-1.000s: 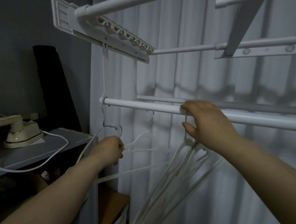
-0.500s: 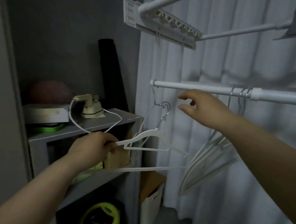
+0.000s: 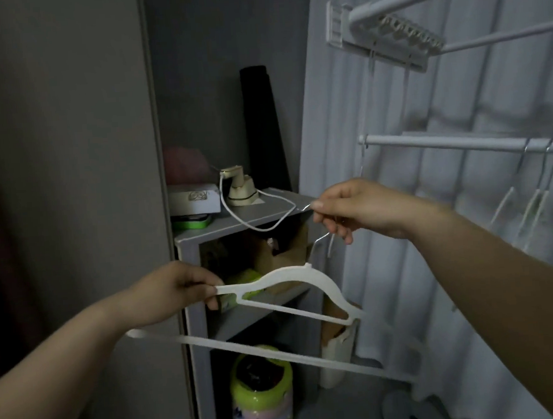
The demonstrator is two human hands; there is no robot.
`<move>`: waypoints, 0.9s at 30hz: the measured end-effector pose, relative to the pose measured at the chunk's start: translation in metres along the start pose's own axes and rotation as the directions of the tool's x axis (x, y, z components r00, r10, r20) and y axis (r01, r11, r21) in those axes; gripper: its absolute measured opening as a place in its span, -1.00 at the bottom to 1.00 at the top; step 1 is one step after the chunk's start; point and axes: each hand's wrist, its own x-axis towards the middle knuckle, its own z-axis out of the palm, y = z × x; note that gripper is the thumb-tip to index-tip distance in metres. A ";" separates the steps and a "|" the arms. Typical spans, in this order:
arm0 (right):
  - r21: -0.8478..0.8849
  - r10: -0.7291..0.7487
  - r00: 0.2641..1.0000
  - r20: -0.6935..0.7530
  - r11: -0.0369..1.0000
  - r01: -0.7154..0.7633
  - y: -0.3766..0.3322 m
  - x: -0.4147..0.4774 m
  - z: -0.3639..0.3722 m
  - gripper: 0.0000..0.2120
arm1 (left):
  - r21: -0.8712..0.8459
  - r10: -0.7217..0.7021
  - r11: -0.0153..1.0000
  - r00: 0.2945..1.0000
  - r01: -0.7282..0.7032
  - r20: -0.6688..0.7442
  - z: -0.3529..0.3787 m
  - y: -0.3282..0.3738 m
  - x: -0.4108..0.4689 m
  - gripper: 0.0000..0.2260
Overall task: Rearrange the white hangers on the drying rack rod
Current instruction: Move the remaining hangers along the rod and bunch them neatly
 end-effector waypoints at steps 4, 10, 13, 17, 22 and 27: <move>0.164 0.088 0.996 -0.013 0.983 -0.085 -0.002 -0.010 0.032 -0.73 | 0.059 -0.058 0.996 0.992 0.064 -0.108 0.004 -0.025 -0.010 -0.81; 0.390 0.300 0.950 -0.080 0.887 -0.247 -0.019 -0.027 0.050 -0.75 | -0.042 -0.037 0.999 0.986 0.030 -0.163 0.016 -0.012 -0.013 -0.82; 0.522 0.354 0.927 -0.125 0.818 -0.242 -0.022 -0.033 0.051 -0.75 | -0.212 0.013 0.977 1.000 -0.018 -0.028 0.028 0.014 -0.018 -0.91; 0.640 0.407 0.890 -0.208 0.744 -0.191 -0.021 -0.037 0.056 -0.73 | -0.317 0.027 0.949 0.994 0.010 0.110 0.055 0.048 -0.020 -0.90; 0.726 0.438 0.840 -0.321 0.683 -0.079 -0.011 -0.039 0.055 -0.72 | -0.079 0.067 0.995 0.983 -0.054 0.171 0.085 0.069 -0.010 -0.90; 0.736 0.443 0.815 -0.374 0.676 -0.030 -0.001 -0.043 0.042 -0.73 | 0.187 0.096 0.975 0.988 -0.118 0.122 0.098 0.070 0.004 -0.92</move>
